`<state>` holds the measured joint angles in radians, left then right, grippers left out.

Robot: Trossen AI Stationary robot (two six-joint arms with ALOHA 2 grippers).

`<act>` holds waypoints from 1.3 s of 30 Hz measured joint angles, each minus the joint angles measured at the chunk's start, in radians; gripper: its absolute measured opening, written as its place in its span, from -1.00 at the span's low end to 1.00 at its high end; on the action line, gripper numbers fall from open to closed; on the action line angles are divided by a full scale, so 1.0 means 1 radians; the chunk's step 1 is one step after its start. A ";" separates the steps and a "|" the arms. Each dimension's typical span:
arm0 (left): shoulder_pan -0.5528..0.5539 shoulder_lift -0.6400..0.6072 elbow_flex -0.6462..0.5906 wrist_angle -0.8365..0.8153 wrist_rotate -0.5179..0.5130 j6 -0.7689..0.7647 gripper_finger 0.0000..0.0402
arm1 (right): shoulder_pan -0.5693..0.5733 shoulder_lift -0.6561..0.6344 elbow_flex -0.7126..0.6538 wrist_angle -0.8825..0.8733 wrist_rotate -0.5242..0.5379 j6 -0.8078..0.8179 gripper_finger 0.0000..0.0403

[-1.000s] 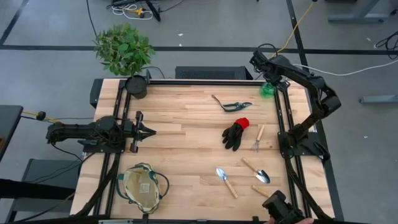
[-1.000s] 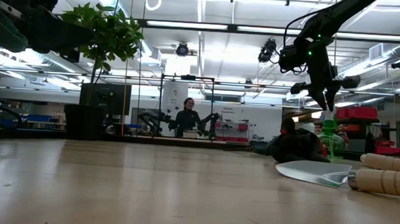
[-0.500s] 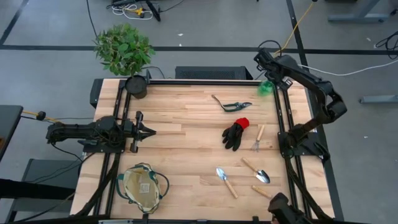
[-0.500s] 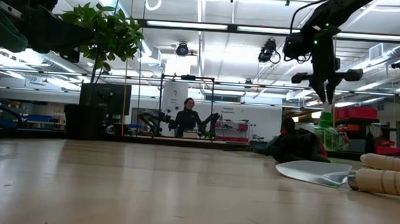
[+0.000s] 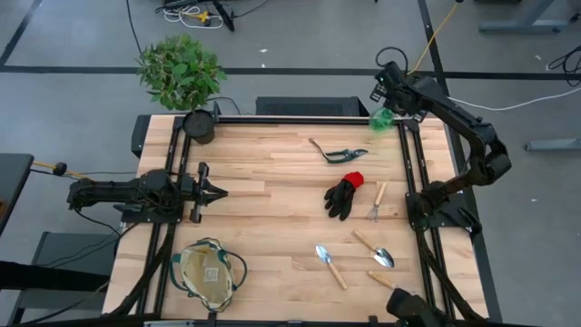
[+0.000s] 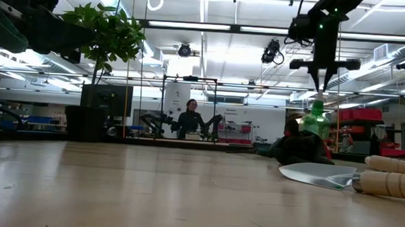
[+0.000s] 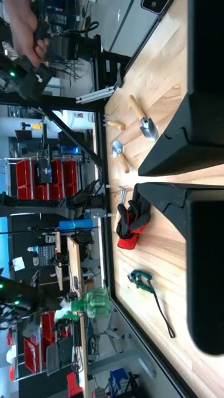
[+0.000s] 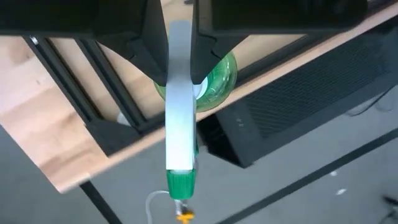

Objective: Pick & Place Garden tools in Gardening bag
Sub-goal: Put the spray bottle into the gardening bag

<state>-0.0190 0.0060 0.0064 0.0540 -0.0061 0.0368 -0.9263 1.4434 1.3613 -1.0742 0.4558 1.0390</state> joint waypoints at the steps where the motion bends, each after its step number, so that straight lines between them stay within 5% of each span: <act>1: 0.000 0.000 0.000 0.000 0.000 0.000 -0.84 | 0.005 0.000 0.017 -0.003 -0.001 -0.016 -0.78; 14: 0.000 0.000 0.000 0.000 0.000 0.000 -0.84 | 0.065 0.000 0.223 -0.038 -0.054 -0.258 -0.78; 39: 0.000 0.000 0.000 0.000 0.000 0.000 -0.84 | 0.242 0.000 0.425 -0.017 -0.236 -0.999 -0.78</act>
<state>-0.0193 0.0062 0.0067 0.0543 -0.0059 0.0368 -0.6838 1.4433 1.7866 -1.0908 0.2197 0.0399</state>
